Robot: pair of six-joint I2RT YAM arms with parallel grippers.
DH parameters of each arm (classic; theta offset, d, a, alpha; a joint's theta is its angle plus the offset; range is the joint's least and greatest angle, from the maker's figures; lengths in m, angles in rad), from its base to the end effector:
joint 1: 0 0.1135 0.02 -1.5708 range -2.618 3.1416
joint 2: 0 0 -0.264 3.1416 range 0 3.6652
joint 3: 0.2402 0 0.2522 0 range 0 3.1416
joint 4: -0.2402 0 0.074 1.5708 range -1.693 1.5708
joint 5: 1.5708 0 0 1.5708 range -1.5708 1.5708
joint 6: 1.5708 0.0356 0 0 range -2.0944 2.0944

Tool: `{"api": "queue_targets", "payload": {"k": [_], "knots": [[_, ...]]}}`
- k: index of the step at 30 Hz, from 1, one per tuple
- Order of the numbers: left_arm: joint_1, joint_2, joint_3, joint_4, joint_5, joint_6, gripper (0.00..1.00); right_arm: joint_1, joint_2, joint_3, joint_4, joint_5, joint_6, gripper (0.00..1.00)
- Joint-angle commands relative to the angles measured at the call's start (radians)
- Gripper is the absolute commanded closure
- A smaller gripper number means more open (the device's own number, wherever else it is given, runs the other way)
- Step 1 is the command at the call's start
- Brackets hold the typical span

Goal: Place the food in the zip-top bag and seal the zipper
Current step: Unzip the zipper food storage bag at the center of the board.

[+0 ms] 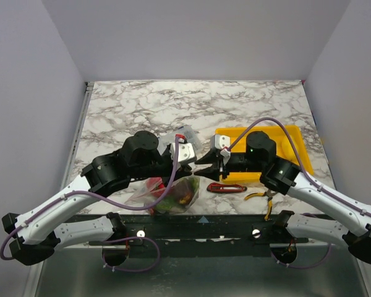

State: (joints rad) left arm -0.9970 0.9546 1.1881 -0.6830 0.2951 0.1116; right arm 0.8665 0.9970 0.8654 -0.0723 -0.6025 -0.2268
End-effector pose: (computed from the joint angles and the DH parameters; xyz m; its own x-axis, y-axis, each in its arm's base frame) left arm 0.0940 -0.1645 0.3970 -0.1291 0.3960 -0.9091 0.9661 0.2569 -0.0253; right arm 0.1326 0.1873 0.3416 0.0942 -0.1752 -0.9800 -0.9914 0.0730 -0.1084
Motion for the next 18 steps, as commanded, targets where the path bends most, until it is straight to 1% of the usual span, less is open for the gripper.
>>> {"api": "queue_targets", "payload": {"k": [1, 6, 7, 8, 9, 11, 12, 13, 15, 18], "knots": [[0.003, 0.009, 0.043, 0.025, -0.007, 0.007, 1.00, 0.021, 0.041, 0.050, -0.040, 0.018, -0.057, 0.62], [0.005, 0.027, 0.055, 0.028, 0.002, 0.010, 1.00, 0.044, 0.070, 0.074, -0.012, 0.039, -0.053, 0.71], [0.005, 0.032, 0.058, 0.029, 0.003, 0.009, 1.00, 0.046, 0.075, 0.080, -0.014, 0.044, -0.054, 0.78], [0.005, 0.034, 0.060, 0.028, 0.004, 0.011, 1.00, 0.048, 0.080, 0.086, -0.018, 0.057, -0.055, 0.91], [0.005, 0.036, 0.064, 0.027, 0.004, 0.011, 1.00, 0.049, 0.082, 0.092, -0.019, 0.096, -0.050, 1.00], [0.005, 0.034, 0.065, 0.025, 0.000, 0.013, 1.00, 0.051, 0.076, 0.085, 0.006, 0.222, -0.015, 1.00], [0.005, 0.030, 0.063, 0.024, -0.009, 0.013, 1.00, 0.051, 0.067, 0.070, 0.054, 0.337, 0.048, 1.00], [0.005, 0.026, 0.062, 0.022, -0.021, 0.012, 1.00, 0.052, 0.053, 0.051, 0.098, 0.396, 0.092, 1.00], [0.006, 0.021, 0.062, 0.005, -0.046, 0.011, 1.00, 0.051, 0.036, 0.024, 0.144, 0.475, 0.162, 1.00], [0.006, 0.006, 0.061, -0.031, -0.077, 0.010, 1.00, 0.050, 0.023, -0.011, 0.141, 0.570, 0.224, 1.00]]}}
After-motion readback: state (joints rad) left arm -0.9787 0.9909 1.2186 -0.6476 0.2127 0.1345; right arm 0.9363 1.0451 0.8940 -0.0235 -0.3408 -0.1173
